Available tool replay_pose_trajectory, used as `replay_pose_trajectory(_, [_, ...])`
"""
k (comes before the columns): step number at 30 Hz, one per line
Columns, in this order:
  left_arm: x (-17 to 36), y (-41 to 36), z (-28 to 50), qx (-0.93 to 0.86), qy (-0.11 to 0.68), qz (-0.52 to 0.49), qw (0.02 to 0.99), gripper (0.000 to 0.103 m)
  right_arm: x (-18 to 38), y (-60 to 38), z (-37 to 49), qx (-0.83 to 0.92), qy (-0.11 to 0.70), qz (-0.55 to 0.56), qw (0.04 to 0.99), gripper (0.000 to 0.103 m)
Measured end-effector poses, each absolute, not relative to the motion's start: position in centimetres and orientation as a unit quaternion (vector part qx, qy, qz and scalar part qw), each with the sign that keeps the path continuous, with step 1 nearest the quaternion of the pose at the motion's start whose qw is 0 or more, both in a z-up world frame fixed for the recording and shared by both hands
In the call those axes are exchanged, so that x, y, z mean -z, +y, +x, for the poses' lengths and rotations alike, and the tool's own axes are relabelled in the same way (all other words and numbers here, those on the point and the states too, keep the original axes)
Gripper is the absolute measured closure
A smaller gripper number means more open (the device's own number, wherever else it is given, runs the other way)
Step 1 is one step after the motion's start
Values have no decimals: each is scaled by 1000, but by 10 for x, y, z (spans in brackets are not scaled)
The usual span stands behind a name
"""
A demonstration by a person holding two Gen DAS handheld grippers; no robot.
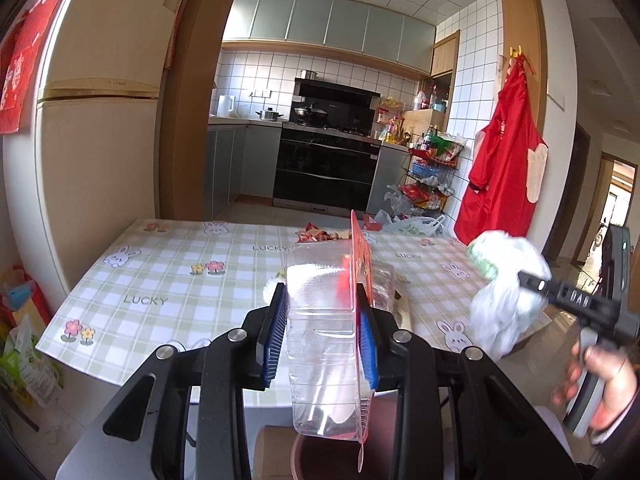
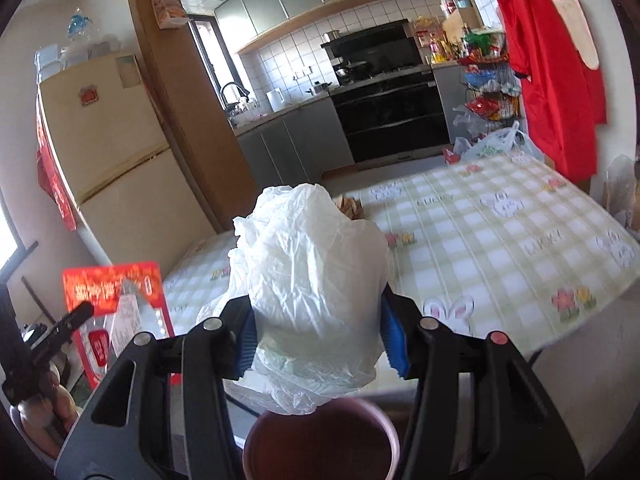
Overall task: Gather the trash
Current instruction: 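Carry the white bag over the pink bucket and open the right tool while the left tool holds the package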
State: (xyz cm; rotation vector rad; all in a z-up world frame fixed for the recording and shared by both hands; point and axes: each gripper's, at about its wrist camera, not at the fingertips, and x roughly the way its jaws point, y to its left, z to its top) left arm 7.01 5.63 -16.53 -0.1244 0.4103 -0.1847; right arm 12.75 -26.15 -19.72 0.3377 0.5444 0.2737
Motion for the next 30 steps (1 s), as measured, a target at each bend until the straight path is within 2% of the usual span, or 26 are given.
replay_pose_trajectory(6, [173, 44, 43, 101, 211, -54, 971, 71, 241, -238, 106, -153, 334, 136, 920, 51])
replay_pose_trajectory(22, [180, 52, 44, 96, 208, -68, 971, 71, 267, -195, 120, -188, 395, 106, 893, 48])
replay_pose_trajectory(26, [181, 55, 48, 99, 209, -72, 970, 71, 272, -185, 123, -197, 406, 94, 887, 41])
replay_pose_trajectory(30, [183, 54, 51, 100, 212, -72, 969, 71, 278, -181, 124, -203, 416, 95, 882, 39])
